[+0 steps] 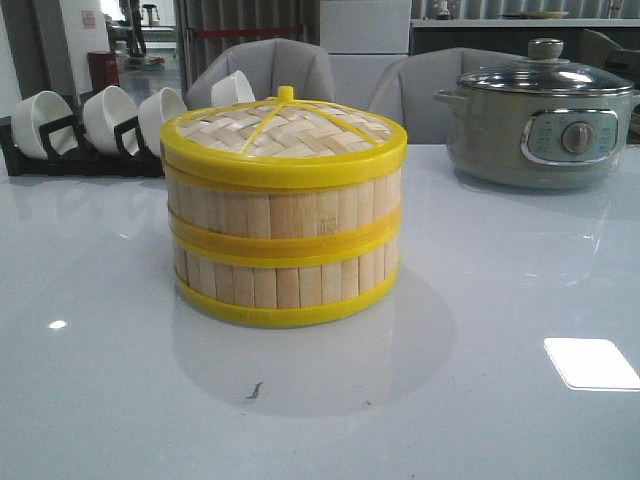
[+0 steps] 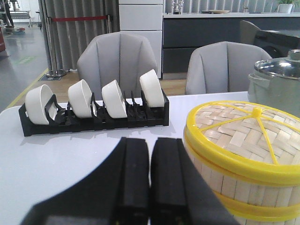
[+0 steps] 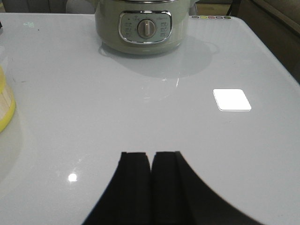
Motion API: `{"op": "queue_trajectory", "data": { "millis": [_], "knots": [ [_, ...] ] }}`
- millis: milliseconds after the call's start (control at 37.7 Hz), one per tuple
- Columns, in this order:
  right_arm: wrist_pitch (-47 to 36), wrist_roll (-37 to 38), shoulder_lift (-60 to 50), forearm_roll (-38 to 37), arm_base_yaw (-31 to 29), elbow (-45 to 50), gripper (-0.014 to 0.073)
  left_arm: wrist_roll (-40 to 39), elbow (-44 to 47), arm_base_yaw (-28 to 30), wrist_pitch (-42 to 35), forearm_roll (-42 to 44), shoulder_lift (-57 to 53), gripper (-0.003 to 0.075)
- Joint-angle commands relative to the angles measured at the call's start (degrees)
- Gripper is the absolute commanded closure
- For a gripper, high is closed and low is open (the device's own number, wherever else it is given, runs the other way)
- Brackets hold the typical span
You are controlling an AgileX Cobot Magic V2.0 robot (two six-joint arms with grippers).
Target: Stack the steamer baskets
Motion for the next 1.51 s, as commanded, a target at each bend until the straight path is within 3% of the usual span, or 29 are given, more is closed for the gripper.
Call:
{"op": "queue_trajectory", "data": {
  "millis": [0, 265, 690, 1008, 1486],
  "knots": [
    [-4.4, -0.2, 0.2, 0.0, 0.0, -1.7, 0.0518, 0.2, -1.8, 0.9, -5.1, -0.2, -1.6, 0.0624],
    [-4.4, -0.2, 0.2, 0.0, 0.0, -1.7, 0.0518, -3.0, -1.7, 3.1, -4.5, -3.0, -5.0, 0.0624],
    [-4.4, -0.2, 0.2, 0.0, 0.0, -1.7, 0.0518, -2.8, 8.6, 15.6, 1.0, -4.0, -22.2, 0.0624],
    [-4.3, -0.2, 0.2, 0.0, 0.0, -1.7, 0.0518, -2.8, 16.8, 15.9, 1.0, -5.6, -30.7, 0.0624],
    [-4.2, -0.2, 0.2, 0.0, 0.0, -1.7, 0.0518, -2.8, 16.6, 15.7, 11.1, -4.5, -36.1, 0.0624]
  ]
}}
